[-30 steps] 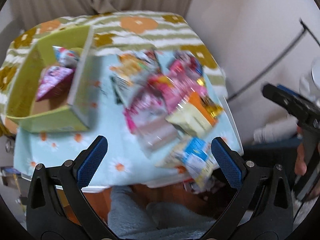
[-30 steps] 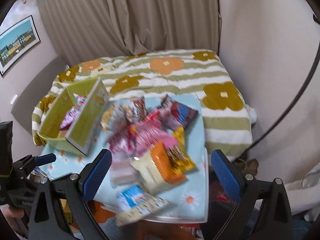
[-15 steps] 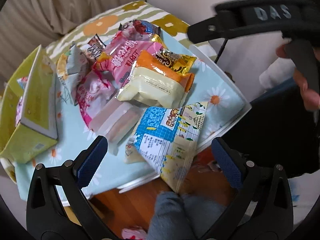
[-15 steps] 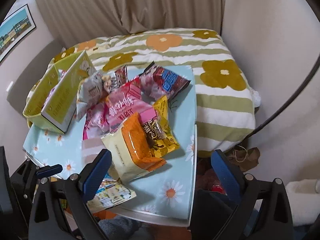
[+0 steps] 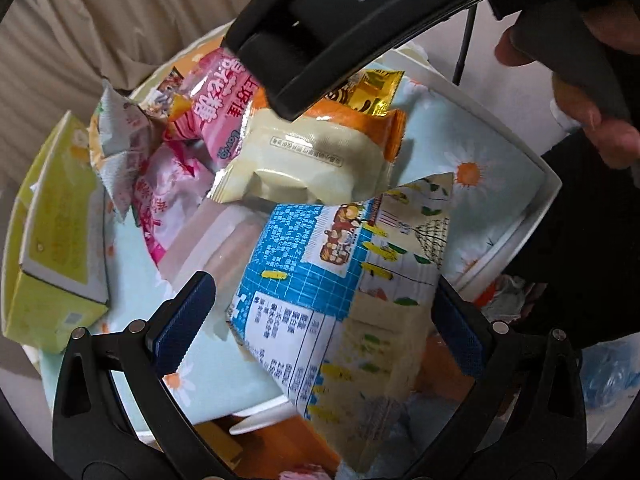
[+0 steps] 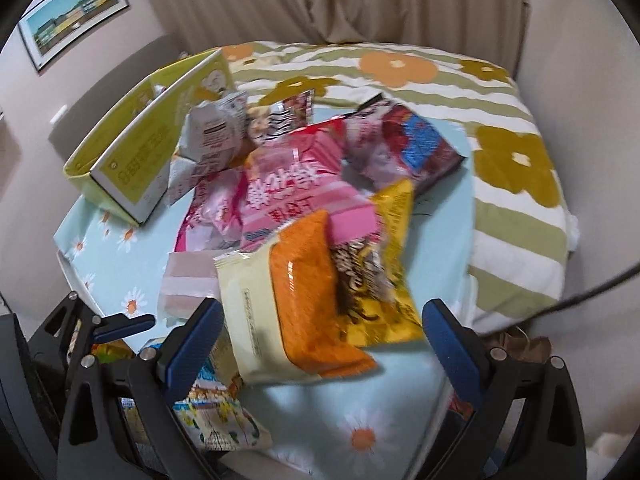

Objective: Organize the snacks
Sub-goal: 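Grasp blue-white biscuit bag with left tool while right tool grasps orange-cream bag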

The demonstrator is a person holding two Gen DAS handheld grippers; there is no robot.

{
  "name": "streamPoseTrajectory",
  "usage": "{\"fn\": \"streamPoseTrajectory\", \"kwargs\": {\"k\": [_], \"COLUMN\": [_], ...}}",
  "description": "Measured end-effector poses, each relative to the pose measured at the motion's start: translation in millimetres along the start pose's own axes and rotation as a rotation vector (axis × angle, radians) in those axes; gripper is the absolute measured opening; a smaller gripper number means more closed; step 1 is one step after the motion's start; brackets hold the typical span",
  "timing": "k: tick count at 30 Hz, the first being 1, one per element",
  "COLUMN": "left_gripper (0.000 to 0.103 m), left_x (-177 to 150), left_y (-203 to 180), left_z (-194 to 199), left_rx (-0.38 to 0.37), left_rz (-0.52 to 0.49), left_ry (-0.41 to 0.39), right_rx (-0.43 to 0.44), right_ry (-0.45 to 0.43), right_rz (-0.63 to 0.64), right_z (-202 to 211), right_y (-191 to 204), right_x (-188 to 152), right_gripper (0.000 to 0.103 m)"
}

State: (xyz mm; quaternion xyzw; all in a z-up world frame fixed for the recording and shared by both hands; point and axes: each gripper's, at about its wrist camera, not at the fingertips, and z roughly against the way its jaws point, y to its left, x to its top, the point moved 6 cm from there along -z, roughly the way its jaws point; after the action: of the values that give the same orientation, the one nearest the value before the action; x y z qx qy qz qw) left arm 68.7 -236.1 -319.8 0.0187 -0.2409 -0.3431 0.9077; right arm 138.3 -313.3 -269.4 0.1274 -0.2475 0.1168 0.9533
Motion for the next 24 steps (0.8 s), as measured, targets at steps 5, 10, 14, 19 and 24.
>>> {"fn": "streamPoseTrajectory", "kwargs": {"k": [5, 10, 14, 19, 24], "left_gripper": [0.094, 0.089, 0.083, 0.081, 0.079], "left_x": [-1, -3, -5, -8, -10], "left_y": [11, 16, 22, 26, 29], "left_z": [-6, -4, -4, -2, -1], "left_rx": [-0.046, -0.067, -0.095, -0.105, -0.123], "left_rz": [0.009, -0.013, -0.016, -0.036, -0.042], "left_ry": [0.001, -0.011, -0.011, -0.015, -0.024], "right_rx": [0.035, 0.033, 0.038, 0.044, 0.086], "right_ry": [0.030, 0.066, 0.093, 0.113, 0.128], "right_rz": [0.063, 0.112, 0.121, 0.103, 0.031], "right_z": [-20, -35, -45, -52, -59], "right_y": [16, 29, 34, 33, 27], "right_x": [3, -1, -5, -6, -8], "right_gripper": [0.099, 0.097, 0.093, 0.091, 0.088]}}
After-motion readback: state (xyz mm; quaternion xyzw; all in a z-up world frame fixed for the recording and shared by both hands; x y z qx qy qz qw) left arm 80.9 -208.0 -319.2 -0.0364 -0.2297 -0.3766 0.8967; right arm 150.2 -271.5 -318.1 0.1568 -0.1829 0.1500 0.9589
